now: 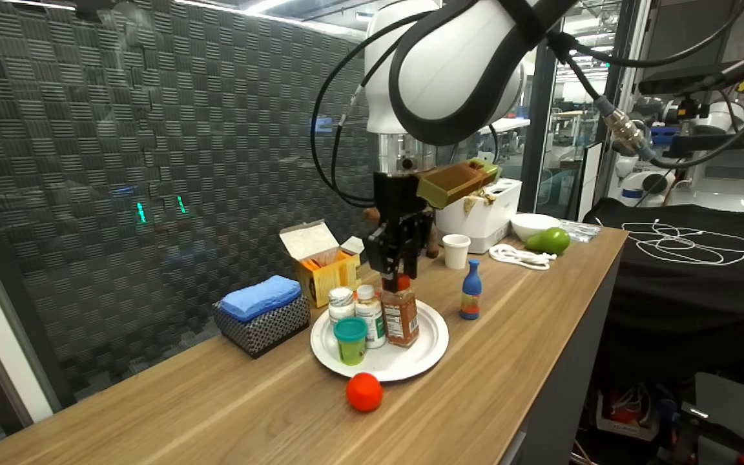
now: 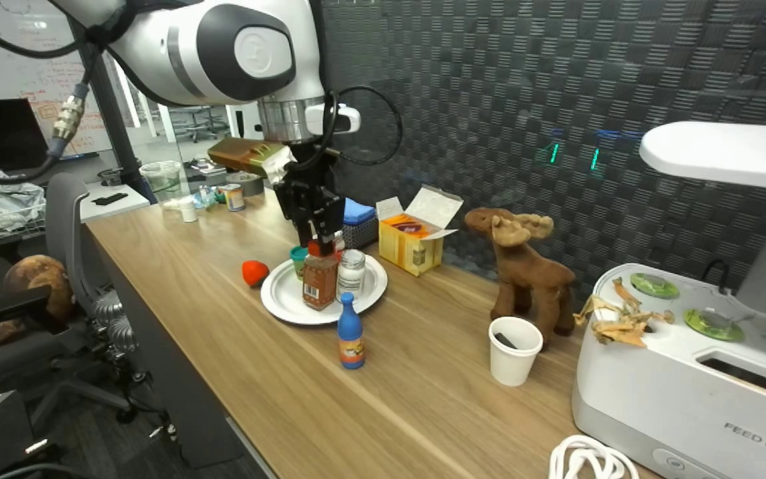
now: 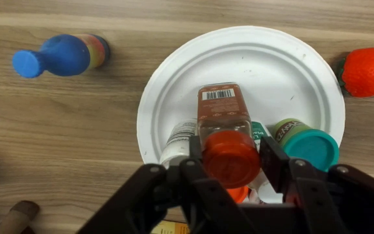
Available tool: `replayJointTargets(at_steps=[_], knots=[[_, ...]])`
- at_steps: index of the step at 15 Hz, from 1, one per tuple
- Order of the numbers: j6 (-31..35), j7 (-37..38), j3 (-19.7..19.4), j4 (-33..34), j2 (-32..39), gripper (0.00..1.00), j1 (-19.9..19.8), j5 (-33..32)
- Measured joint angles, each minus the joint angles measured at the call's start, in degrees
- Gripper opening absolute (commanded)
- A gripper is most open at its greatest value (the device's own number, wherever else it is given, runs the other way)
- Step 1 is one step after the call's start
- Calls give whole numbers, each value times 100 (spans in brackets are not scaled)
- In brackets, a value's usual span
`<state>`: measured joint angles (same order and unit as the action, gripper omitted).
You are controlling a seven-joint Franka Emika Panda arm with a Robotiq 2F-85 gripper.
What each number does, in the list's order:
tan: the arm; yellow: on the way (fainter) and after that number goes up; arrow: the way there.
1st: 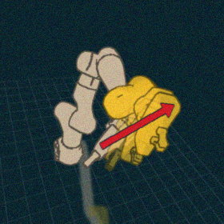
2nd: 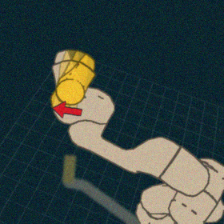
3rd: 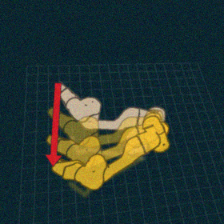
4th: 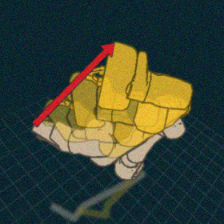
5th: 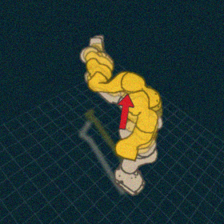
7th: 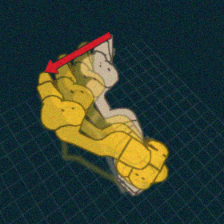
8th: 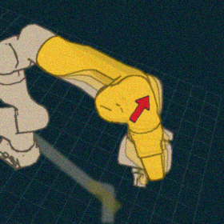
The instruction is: Pick up all the objects surrounding the white plate and arrange them on the plate
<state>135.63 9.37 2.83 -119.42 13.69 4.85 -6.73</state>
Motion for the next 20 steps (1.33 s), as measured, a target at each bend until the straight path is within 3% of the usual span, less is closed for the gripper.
replayJointTargets(at_steps=[8, 9, 10, 12, 15, 20], knots=[[204, -136, -6, -181, -89, 23, 0, -4], [204, -168, -4, -225, -119, 28, 0, -4], [204, -196, -1, -277, -154, 73, 0, -4], [204, -268, 4, -395, -228, 80, 0, -4], [198, -327, 15, -545, -290, 100, 2, -4], [-75, -85, -146, -580, -658, 100, -32, -99]])
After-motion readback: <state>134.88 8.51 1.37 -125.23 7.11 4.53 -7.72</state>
